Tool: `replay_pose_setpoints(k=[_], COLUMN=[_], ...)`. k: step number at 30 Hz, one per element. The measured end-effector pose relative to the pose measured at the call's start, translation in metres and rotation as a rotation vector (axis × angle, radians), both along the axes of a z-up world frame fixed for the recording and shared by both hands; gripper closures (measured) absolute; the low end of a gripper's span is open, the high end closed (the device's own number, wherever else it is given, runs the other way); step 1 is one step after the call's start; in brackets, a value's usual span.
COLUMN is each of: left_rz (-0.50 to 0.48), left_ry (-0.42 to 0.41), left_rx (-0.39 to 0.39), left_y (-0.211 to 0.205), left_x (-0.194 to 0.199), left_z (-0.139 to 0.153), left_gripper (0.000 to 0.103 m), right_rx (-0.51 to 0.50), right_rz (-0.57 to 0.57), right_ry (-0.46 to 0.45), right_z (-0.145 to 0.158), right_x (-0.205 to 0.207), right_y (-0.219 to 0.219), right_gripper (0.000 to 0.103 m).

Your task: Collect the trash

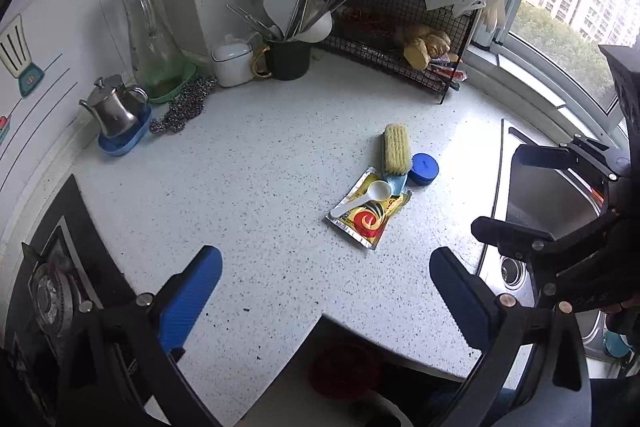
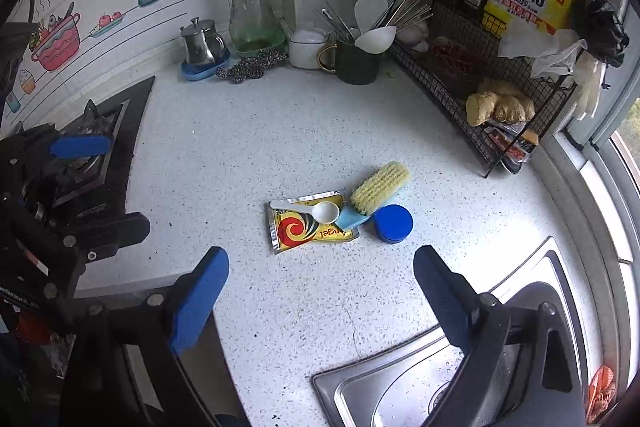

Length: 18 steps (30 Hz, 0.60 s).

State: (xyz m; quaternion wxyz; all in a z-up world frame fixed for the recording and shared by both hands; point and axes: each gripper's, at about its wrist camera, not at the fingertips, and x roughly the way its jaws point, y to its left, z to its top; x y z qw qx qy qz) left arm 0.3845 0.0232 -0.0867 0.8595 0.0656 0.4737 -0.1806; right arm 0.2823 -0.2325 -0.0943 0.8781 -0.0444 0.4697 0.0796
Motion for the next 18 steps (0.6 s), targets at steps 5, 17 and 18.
replay_pose_setpoints(k=[5, 17, 18], left_rz=[0.038, 0.139, 0.142], left_ry=[0.052, 0.186, 0.193], left_rx=[0.001, -0.001, -0.005], left_y=[-0.002, 0.005, 0.004], left_x=[0.028, 0.063, 0.066], left_z=[-0.021, -0.084, -0.087], left_gripper=[0.000, 0.000, 0.000], right_rx=[-0.005, -0.069, -0.073], right_rz=[0.094, 0.365, 0.381], right_ry=[0.046, 0.205, 0.209], right_z=[-0.019, -0.087, -0.091], right_x=[0.033, 0.102, 0.105], right_y=[0.001, 0.027, 0.029], right_gripper=[0.012, 0.039, 0.039])
